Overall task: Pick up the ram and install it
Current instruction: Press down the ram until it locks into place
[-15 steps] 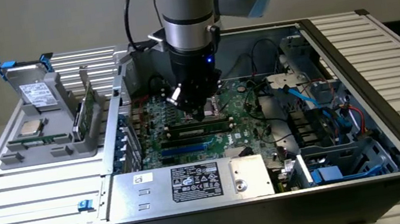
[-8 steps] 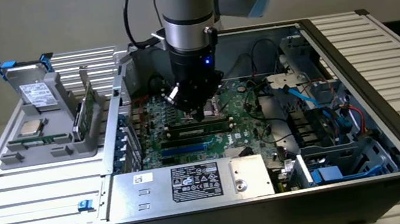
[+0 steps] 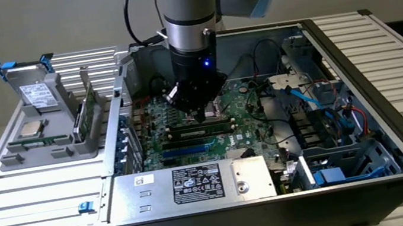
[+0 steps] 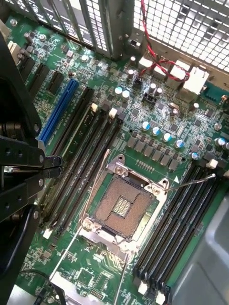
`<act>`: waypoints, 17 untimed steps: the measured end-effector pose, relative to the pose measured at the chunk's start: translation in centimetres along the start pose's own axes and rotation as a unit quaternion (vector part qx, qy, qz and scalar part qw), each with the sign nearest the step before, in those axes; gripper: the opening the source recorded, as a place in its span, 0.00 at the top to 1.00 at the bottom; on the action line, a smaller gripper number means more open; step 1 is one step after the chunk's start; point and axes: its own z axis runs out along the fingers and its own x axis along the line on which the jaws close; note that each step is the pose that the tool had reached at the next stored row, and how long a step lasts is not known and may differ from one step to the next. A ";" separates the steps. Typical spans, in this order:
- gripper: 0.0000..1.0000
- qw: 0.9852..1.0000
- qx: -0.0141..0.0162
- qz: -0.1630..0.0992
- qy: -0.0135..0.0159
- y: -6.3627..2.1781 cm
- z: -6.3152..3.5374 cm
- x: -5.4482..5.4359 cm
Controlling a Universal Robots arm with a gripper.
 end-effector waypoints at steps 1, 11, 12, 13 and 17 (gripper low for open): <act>0.89 1.000 0.000 0.007 0.000 0.00 0.00 0.0; 0.89 0.997 -0.001 0.080 0.001 0.00 0.04 0.0; 0.89 0.996 -0.001 0.087 0.001 0.00 0.04 0.0; 0.89 0.996 -0.001 0.093 0.001 0.00 0.04 0.0; 0.89 0.993 0.002 0.116 0.002 0.00 0.05 0.0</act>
